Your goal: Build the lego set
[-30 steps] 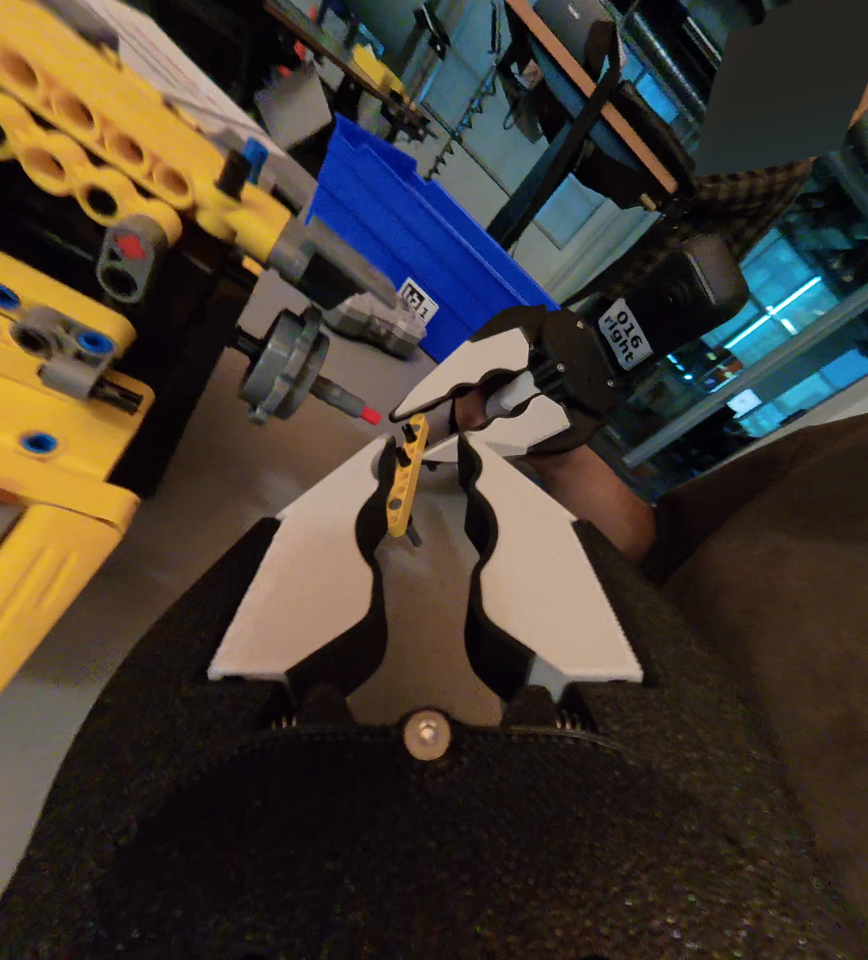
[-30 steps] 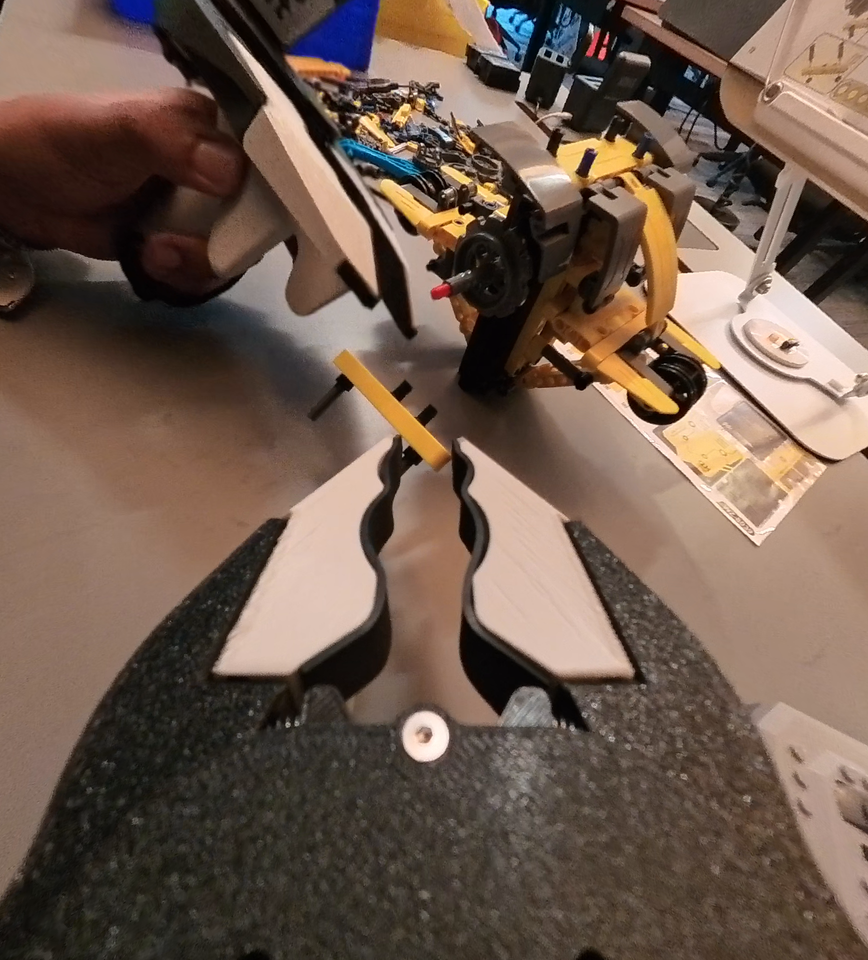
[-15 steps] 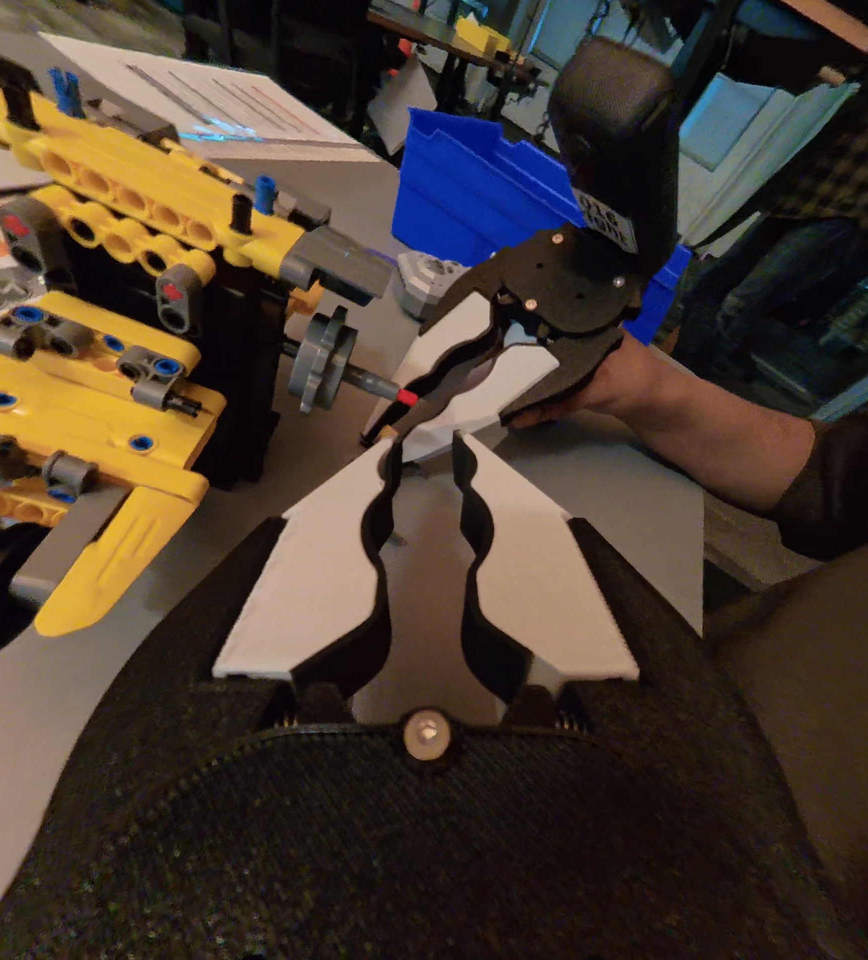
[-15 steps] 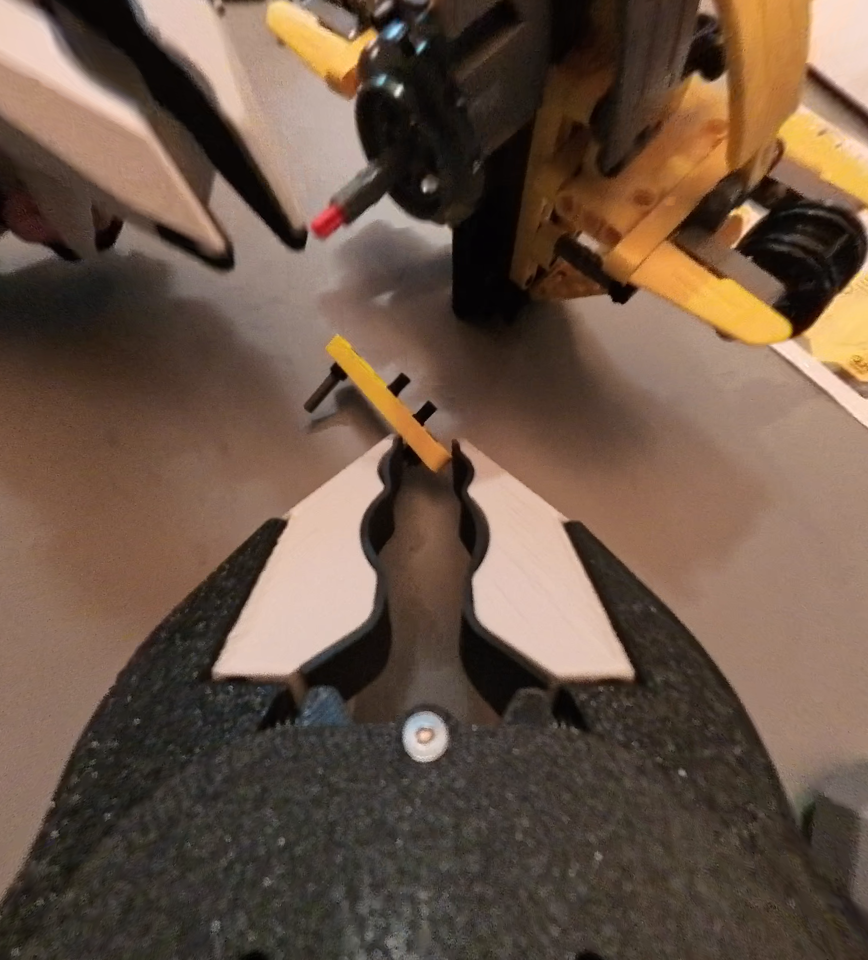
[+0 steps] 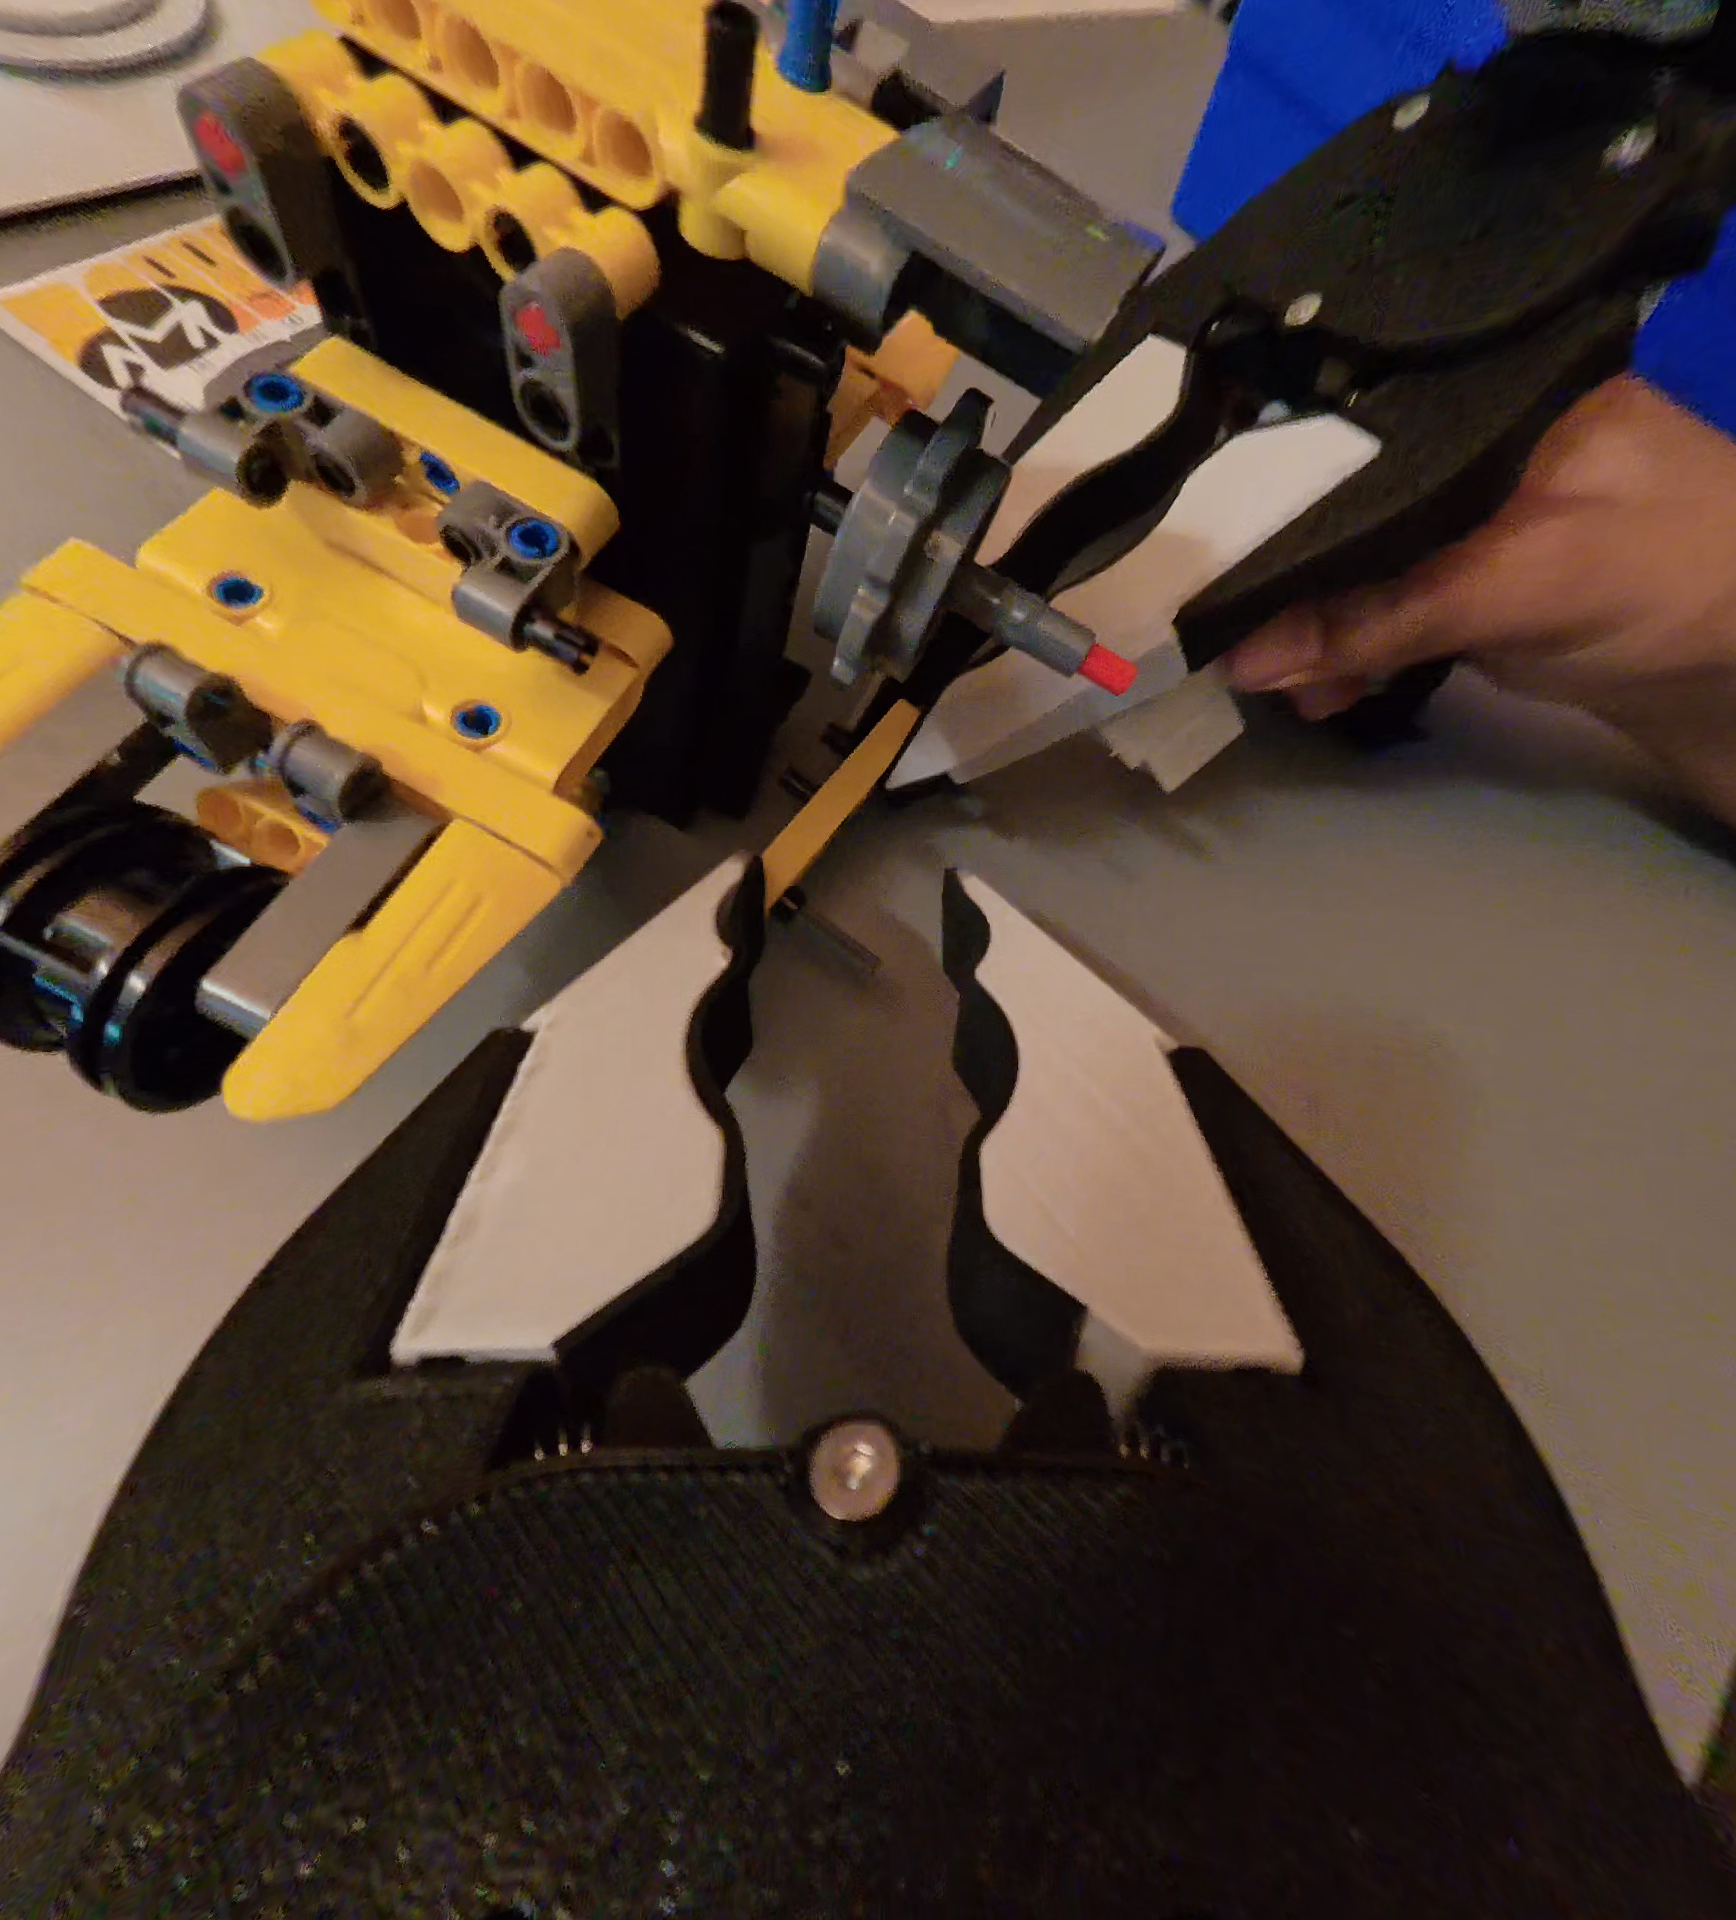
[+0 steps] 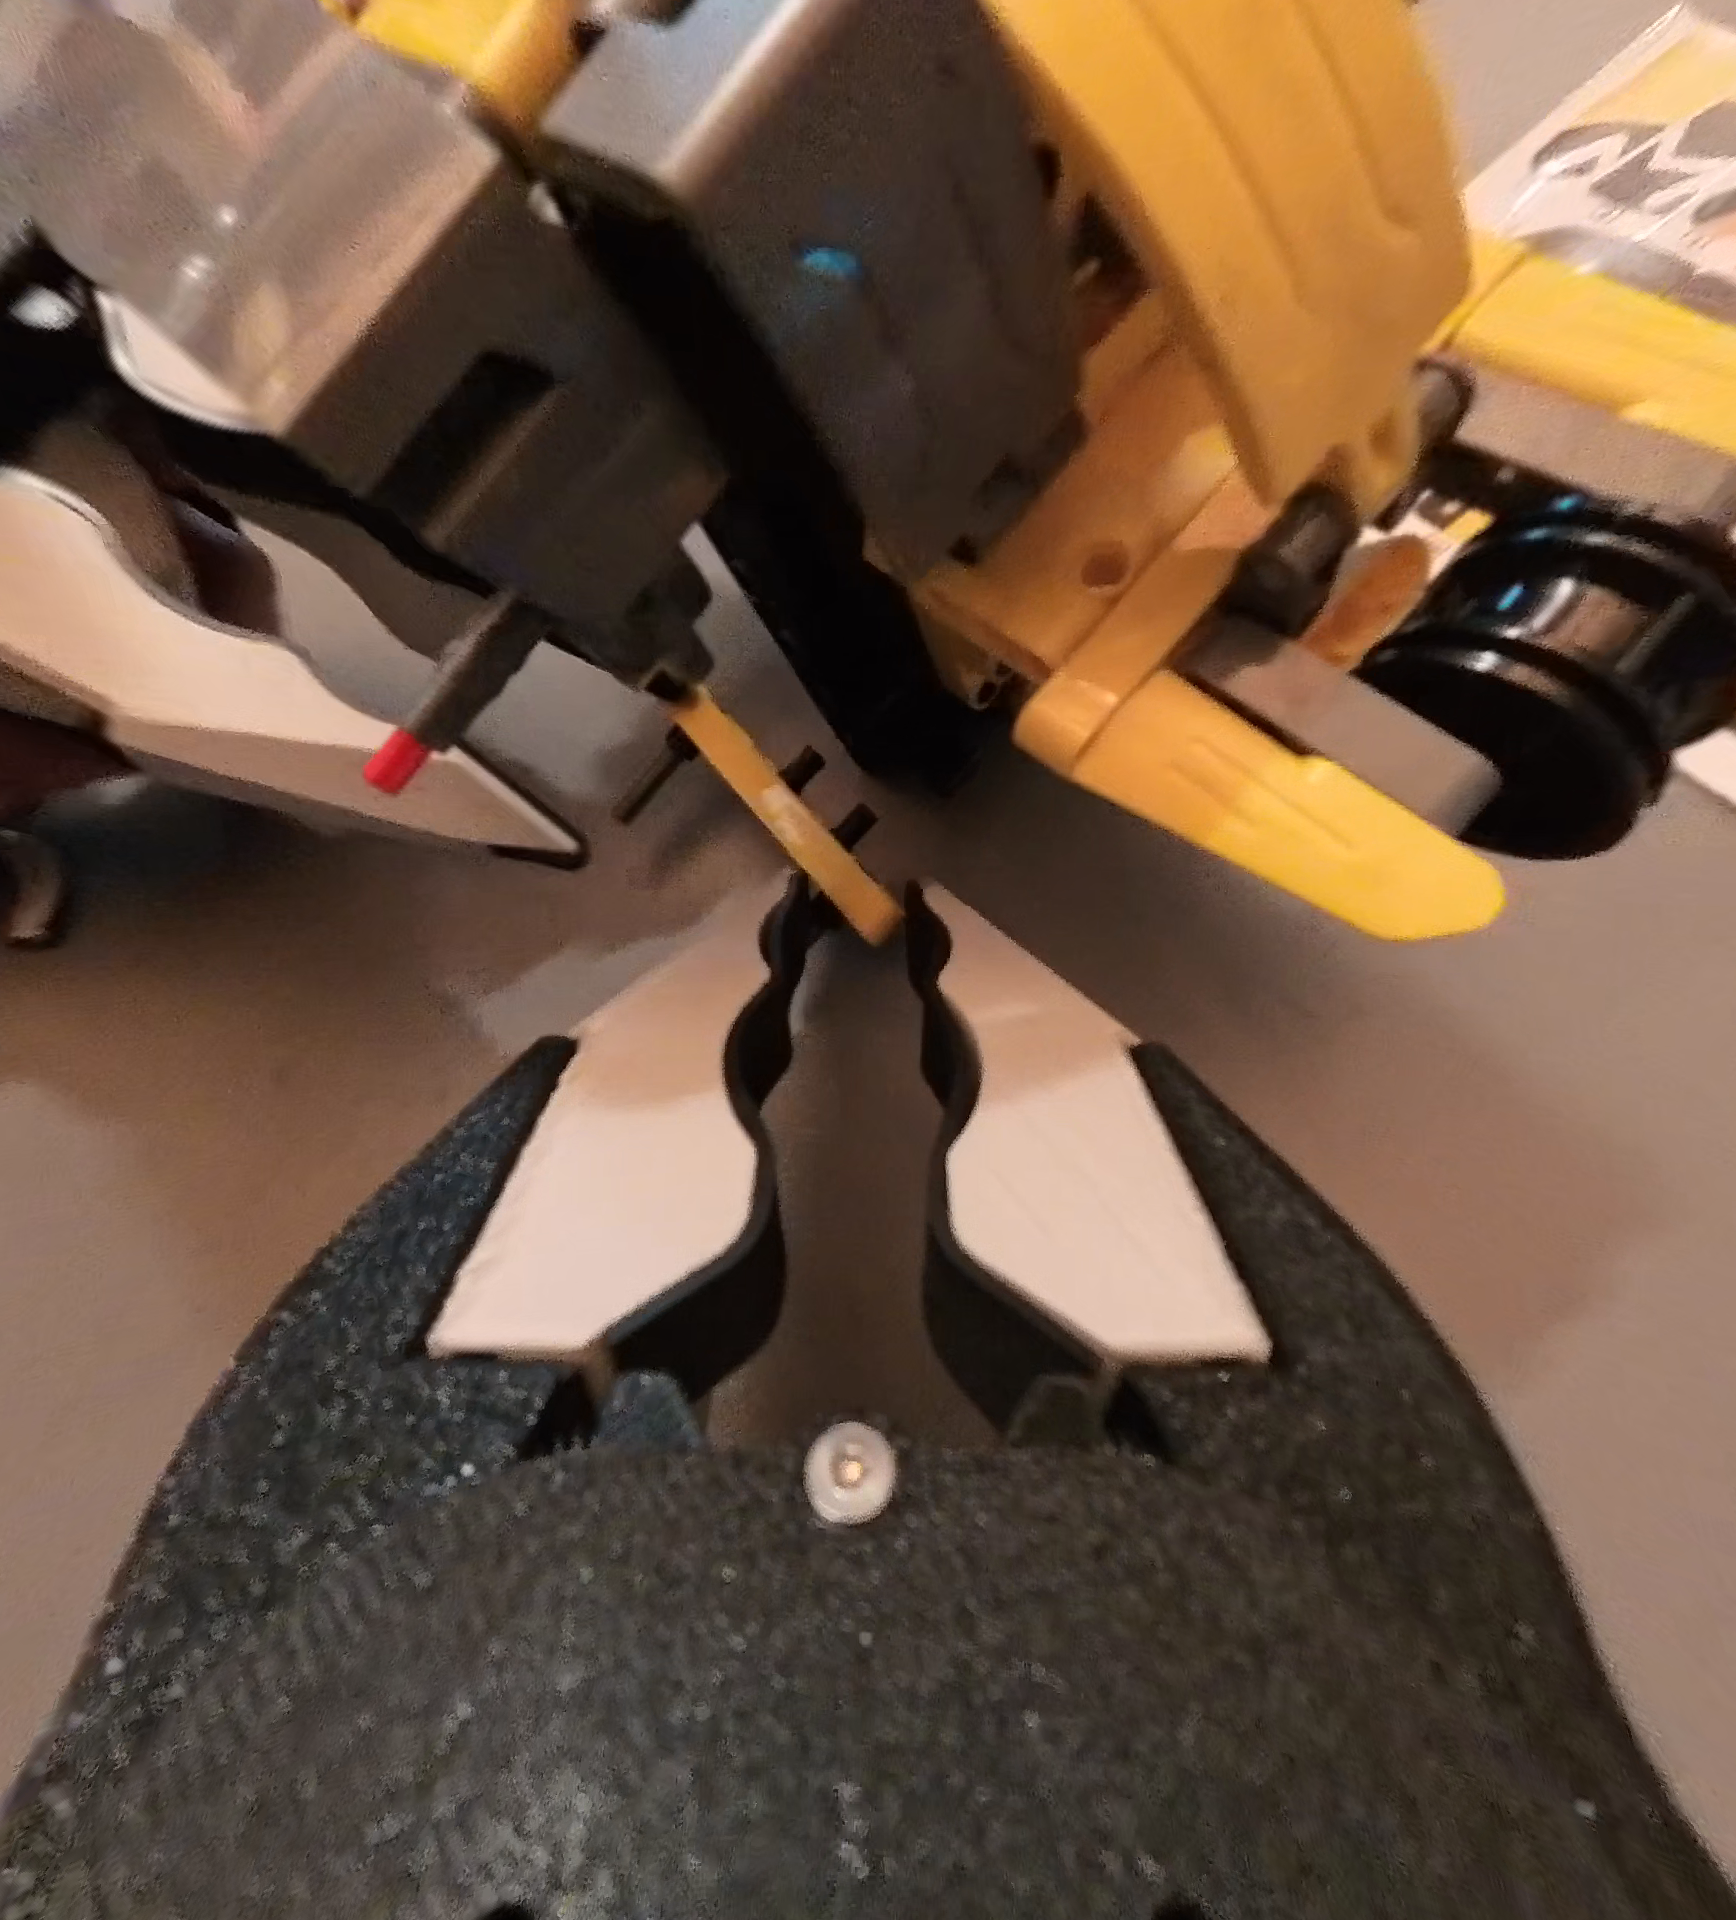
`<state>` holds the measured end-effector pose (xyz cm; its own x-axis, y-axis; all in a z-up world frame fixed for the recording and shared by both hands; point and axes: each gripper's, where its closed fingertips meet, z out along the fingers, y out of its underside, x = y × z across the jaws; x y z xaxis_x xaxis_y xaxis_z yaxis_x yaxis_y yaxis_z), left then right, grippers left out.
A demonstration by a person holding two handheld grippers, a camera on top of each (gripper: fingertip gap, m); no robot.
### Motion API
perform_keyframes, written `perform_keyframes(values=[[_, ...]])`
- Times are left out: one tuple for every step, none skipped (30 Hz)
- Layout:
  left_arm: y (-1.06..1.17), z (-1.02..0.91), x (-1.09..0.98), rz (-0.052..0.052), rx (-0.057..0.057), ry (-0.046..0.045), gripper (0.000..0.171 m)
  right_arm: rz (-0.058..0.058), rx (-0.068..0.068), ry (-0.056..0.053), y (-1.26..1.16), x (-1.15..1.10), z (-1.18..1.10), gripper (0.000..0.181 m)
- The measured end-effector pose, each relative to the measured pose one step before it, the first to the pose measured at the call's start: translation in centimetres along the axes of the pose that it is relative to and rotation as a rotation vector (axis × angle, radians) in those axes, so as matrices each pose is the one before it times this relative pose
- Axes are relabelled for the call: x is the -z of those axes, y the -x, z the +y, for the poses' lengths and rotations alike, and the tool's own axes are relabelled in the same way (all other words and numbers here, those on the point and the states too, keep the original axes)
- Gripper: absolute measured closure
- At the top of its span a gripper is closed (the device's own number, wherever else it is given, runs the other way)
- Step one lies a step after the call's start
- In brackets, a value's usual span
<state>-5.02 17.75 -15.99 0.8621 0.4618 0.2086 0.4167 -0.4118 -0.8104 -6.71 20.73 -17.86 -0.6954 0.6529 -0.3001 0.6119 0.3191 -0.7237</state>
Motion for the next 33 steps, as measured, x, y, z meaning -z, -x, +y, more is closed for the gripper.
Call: perform_keyframes(values=[[0.199, 0.014, -0.132, -0.0275, -0.0296, 0.01387, 0.139, -0.0283, -0.0279, -0.0068, 0.07, 0.019, -0.104, 0.164], [0.178, 0.021, -0.055, -0.0264, -0.0306, 0.01241, 0.139, -0.0235, -0.0224, -0.0065, 0.035, 0.048, -0.067, 0.164], [0.096, 0.038, -0.016, -0.0199, -0.0299, 0.01089, 0.139, -0.0177, -0.0185, -0.0057, 0.009, 0.091, -0.026, 0.164], [0.061, 0.051, -0.015, -0.014, -0.0253, 0.00794, 0.137, -0.0127, -0.0149, -0.0072, -0.009, 0.119, -0.041, 0.164], [-0.097, 0.069, -0.047, -0.0017, -0.0217, 0.00669, 0.135, -0.0089, -0.0098, -0.0076, -0.002, 0.128, -0.046, 0.164], [-0.121, 0.076, -0.039, 0.004, -0.0187, 0.0081, 0.134, -0.0049, -0.0053, -0.0051, -0.021, 0.121, -0.009, 0.164], [-0.142, 0.023, -0.008, 0.0069, -0.0179, 0.00556, 0.131, -0.0026, -0.0024, -0.0025, -0.01, 0.086, 0.022, 0.164], [-0.214, -0.057, 0.034, 0.0128, -0.0226, 0.00143, 0.127, -0.0023, -0.0005, -0.0012, 0.013, 0.044, 0.01, 0.164], [-0.129, -0.03, 0.057, 0.0079, -0.0279, 0.00281, 0.125, -0.0027, 0.0005, -0.0011, 0.023, 0.03, 0.007, 0.164], [0.091, 0.085, 0.067, -0.0062, -0.0293, 0.01057, 0.123, -0.002, 0.0001, 0.0001, 0.027, 0.012, 0.011, 0.164], [0.165, 0.143, 0.038, -0.0101, -0.0323, 0.01396, 0.121, -0.0008, 0.0, 0.0019, 0.021, -0.009, 0.044, 0.164], [0.117, 0.208, 0.009, -0.0066, -0.0374, 0.01535, 0.119, 0.0, 0.0005, 0.0025, 0.013, -0.002, 0.058, 0.164], [0.269, 0.305, -0.041, -0.0175, -0.0347, 0.0181, 0.117, 0.0007, 0.0012, 0.0023, 0.015, -0.002, 0.053, 0.164], [0.254, 0.321, -0.089, -0.0155, -0.0318, 0.0157, 0.117, 0.0003, 0.002, 0.0016, 0.033, 0.005, 0.049, 0.164], [-0.049, 0.242, -0.143, 0.0028, -0.0312, 0.00748, 0.117, 0.0004, 0.0023, 0.001, 0.035, 0.017, 0.042, 0.164], [0.0, 0.201, -0.159, 0.0001, -0.0224, 0.002, 0.117, 0.0003, 0.0022, 0.001, 0.043, 0.009, 0.039, 0.164], [0.14, 0.083, -0.131, -0.0075, -0.0085, -0.00516, 0.119, -0.0006, 0.0025, 0.0006, 0.041, 0.011, 0.03, 0.164], [-0.092, -0.092, -0.089, 0.0087, -0.0045, -0.01418, 0.122, -0.0001, 0.0023, 0.0005, 0.038, 0.005, 0.012, 0.164], [-0.161, -0.196, -0.001, 0.0152, -0.0017, -0.01578, 0.123, 0.001, 0.0015, 0.0009, 0.0, -0.014, 0.011, 0.164], [0.013, -0.261, 0.063, 0.004, 0.0039, -0.01749, 0.125, 0.0008, 0.0009, 0.0016, 0.002, -0.025, 0.019, 0.164], [0.05, -0.267, 0.099, 0.0015, 0.0053, -0.01701, 0.128, 0.0007, 0.0011, 0.0021, 0.002, -0.021, 0.027, 0.164], [-0.084, -0.211, 0.098, 0.0094, 0.0033, -0.01495, 0.134, 0.0016, 0.0009, 0.002, -0.019, -0.031, 0.026, 0.164], [-0.087, -0.065, 0.046, 0.009, 0.0063, -0.00974, 0.138, 0.0012, -0.0001, 0.0011, -0.026, -0.025, 0.011, 0.164], [-0.013, 0.06, -0.037, 0.0049, 0.0119, -0.00371, 0.138, 0.0001, -0.0007, -0.0009, -0.016, 0.006, -0.014, 0.164], [-0.1, 0.21, -0.098, 0.0121, 0.0129, 0.00599, 0.139, -0.0006, -0.0008, -0.0021, -0.013, 0.018, -0.033, 0.164], [-0.062, 0.248, -0.089, 0.0106, 0.012, 0.00843, 0.139, -0.0032, -0.0005, -0.0014, 0.03, 0.013, -0.012, 0.164], [-0.002, 0.187, -0.054, 0.0059, 0.0076, 0.00971, 0.139, -0.0051, 0.0009, -0.0005, 0.119, 0.033, 0.012, 0.164], [-0.001, 0.048, -0.036, 0.0042, 0.002, 0.00171, 0.139, -0.0026, 0.0022, -0.0013, 0.099, 0.032, 0.004, 0.164], [0.008, -0.038, 0.013, -0.0026, -0.0025, -0.0019, 0.139, 0.0008, 0.0025, -0.0021, 0.015, 0.021, -0.031, 0.164], [0.006, -0.002, -0.009, -0.0036, -0.0032, 0.00034, 0.139, 0.0022, 0.0034, -0.003, 0.007, 0.026, -0.039, 0.164], [0.001, 0.042, -0.027, -0.0032, -0.0033, 0.00278, 0.139, 0.0021, 0.0047, -0.0048, 0.023, 0.042, -0.057, 0.164], [0.043, 0.016, -0.019, -0.0063, -0.0028, 0.00207, 0.139, 0.0018, 0.0057, -0.0057, 0.036, 0.062, -0.069, 0.164], [0.114, -0.003, 0.009, -0.0106, -0.0006, -0.00046, 0.139, 0.0003, 0.0076, -0.0051, 0.086, 0.059, -0.056, 0.164]])
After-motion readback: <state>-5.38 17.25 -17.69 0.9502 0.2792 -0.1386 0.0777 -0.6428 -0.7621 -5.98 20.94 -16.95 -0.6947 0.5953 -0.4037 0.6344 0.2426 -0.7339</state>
